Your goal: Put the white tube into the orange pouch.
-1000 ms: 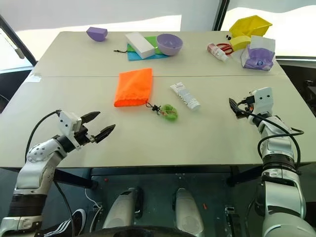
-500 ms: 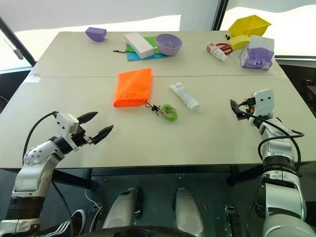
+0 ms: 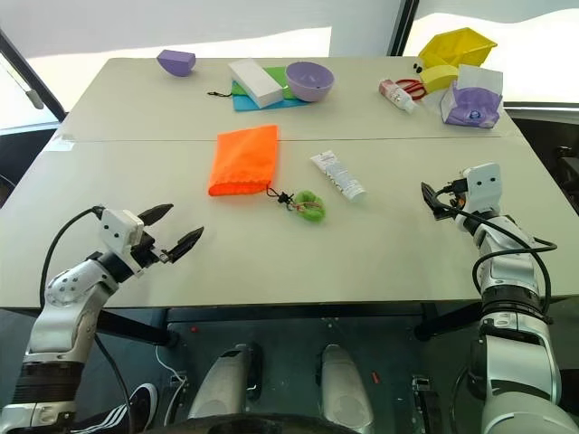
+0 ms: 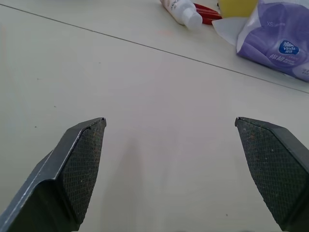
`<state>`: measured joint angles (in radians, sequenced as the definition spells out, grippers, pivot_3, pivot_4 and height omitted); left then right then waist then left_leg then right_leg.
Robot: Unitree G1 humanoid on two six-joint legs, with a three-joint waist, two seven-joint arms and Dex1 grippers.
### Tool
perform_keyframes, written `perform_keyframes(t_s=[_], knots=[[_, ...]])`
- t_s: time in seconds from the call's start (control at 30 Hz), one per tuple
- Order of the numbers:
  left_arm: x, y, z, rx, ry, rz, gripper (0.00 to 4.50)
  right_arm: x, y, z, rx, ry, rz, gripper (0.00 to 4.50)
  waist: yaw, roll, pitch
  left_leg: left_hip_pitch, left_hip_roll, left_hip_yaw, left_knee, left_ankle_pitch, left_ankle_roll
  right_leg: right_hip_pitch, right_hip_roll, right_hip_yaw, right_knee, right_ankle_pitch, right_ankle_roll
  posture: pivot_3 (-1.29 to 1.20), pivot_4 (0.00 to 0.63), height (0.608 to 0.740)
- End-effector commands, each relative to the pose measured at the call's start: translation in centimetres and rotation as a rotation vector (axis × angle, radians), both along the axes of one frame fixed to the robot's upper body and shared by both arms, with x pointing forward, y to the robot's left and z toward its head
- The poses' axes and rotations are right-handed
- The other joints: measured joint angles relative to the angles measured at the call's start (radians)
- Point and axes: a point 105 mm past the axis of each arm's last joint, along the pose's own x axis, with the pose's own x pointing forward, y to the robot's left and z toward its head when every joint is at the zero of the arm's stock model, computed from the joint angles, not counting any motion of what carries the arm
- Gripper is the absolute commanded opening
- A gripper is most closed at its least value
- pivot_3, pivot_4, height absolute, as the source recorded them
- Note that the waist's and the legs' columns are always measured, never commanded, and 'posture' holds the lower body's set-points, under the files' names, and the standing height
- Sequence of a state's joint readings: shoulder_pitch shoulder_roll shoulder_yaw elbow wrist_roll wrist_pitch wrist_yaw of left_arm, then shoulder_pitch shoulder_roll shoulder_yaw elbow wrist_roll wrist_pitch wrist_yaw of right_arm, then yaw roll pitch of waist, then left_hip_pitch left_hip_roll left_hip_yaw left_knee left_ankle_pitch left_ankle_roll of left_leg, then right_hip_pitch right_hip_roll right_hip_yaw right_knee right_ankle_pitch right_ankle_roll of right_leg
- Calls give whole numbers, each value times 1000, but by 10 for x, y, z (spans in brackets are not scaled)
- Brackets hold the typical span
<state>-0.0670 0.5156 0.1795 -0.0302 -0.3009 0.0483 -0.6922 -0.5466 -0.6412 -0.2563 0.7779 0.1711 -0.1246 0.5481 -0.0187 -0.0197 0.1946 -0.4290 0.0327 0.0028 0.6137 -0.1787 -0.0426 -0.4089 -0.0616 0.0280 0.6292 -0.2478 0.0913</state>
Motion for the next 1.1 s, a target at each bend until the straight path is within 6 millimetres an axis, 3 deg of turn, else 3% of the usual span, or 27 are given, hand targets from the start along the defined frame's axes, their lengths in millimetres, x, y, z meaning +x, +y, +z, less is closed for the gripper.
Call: perform_keyframes(t_s=[0.03, 0.1, 0.2, 0.43, 0.8, 1.1], knots=[[3, -1, 10, 32, -60, 2, 4500, 2, 6, 20, -9, -70, 34, 4478, 0, 0, 0, 0, 0, 0, 0, 0, 0, 0, 0, 0, 0, 0, 0, 0, 150, 740], [7, -1, 14, 54, -89, 18, 4500, 0, 19, 23, -2, -83, 107, 4478, 0, 0, 0, 0, 0, 0, 0, 0, 0, 0, 0, 0, 0, 0, 0, 0, 150, 740], [32, -6, 28, 155, -192, 92, 4500, -28, 104, 42, 97, -126, 548, 4478, 6, 0, 0, 0, 0, -1, -1, 0, 0, 0, 1, 0, 0, 0, 0, 0, 150, 740], [57, -25, 21, 206, -235, 95, 4500, -66, 186, 38, 29, -103, 815, 4478, 5, 1, -1, 1, 1, -2, 0, 0, 0, 1, 2, -1, 1, 0, 1, 0, 150, 740], [87, -44, 19, 235, -248, 141, 4500, -74, 218, 28, 31, -103, 829, 4478, 10, 1, -1, 0, 0, -2, 0, 0, 0, 1, 1, -2, 0, 0, 1, 0, 150, 740], [105, -51, 19, 235, -257, 224, 4500, -71, 216, 24, 26, -113, 788, 4478, 7, 0, -1, 1, 0, -3, 0, 0, 0, 1, 3, -2, 1, 0, 1, 0, 150, 740]])
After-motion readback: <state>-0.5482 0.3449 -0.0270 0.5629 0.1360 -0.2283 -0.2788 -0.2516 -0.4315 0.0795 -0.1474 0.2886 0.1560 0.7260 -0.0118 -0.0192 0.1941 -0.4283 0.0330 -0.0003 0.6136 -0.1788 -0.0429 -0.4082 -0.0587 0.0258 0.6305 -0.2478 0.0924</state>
